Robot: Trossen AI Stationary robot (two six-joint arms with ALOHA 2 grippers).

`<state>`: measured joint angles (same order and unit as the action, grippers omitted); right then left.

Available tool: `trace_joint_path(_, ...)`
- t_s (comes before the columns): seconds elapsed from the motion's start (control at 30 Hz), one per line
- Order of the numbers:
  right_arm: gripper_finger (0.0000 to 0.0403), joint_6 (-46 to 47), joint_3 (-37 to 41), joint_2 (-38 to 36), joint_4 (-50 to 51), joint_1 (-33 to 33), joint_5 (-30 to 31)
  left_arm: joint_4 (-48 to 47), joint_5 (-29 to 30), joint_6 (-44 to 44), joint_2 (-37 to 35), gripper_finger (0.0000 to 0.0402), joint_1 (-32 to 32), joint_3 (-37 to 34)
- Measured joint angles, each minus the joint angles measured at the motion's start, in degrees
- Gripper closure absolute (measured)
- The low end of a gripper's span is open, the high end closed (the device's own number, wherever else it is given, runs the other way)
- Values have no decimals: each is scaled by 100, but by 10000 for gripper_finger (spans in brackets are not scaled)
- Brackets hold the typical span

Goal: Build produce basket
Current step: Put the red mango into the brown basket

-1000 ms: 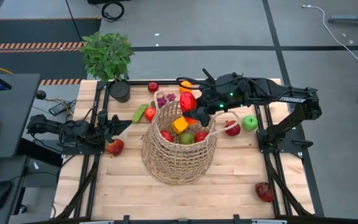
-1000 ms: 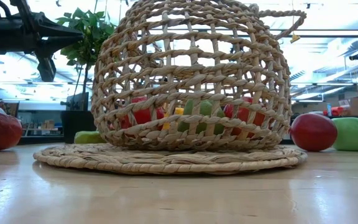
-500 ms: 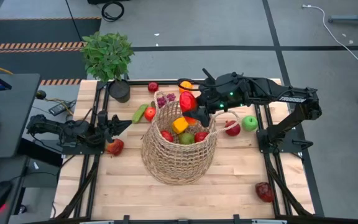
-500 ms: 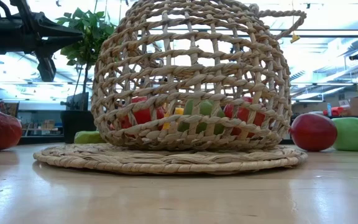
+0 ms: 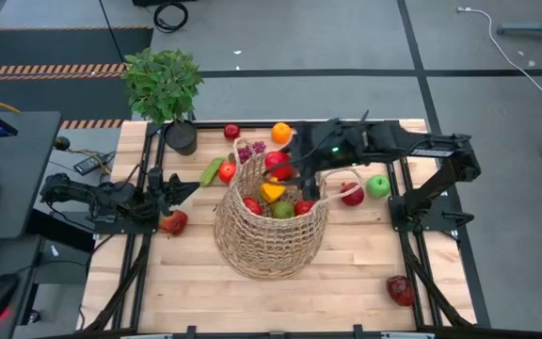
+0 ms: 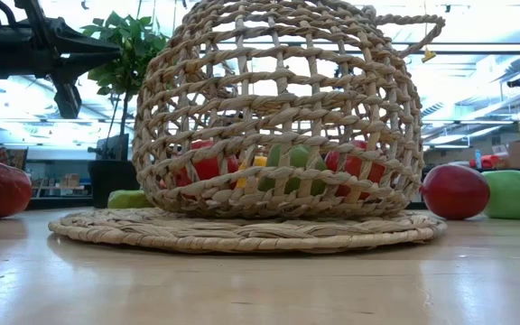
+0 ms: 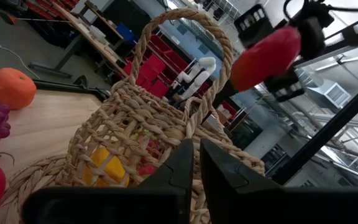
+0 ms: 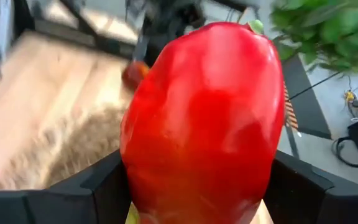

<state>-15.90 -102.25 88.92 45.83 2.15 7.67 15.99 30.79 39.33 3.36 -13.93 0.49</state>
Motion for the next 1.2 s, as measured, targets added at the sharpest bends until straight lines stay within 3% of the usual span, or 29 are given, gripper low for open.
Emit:
trace_joint_path(0.33,105,-2114,6,749,266,0,547,-2,0,0,0,366,-1,-1)
trace_joint_path(0.5,105,-3107,6,763,324,-17,397,-2,-2,0,1,366,0,-1)
trace_joint_path(0.6,105,-3014,6,763,293,-166,-80,-2,0,0,0,366,0,0)
trace_joint_path(0.73,105,-2130,-1,938,298,-473,-1181,-2,-1,0,1,367,-1,-1)
trace_joint_path(0.83,105,-1810,12,1127,560,-578,-1665,-2,-2,0,2,365,0,-2)
trace_joint_path(1.2,105,-1884,4,1755,1420,-579,-1847,-13,-1,-1,3,367,-1,-1)
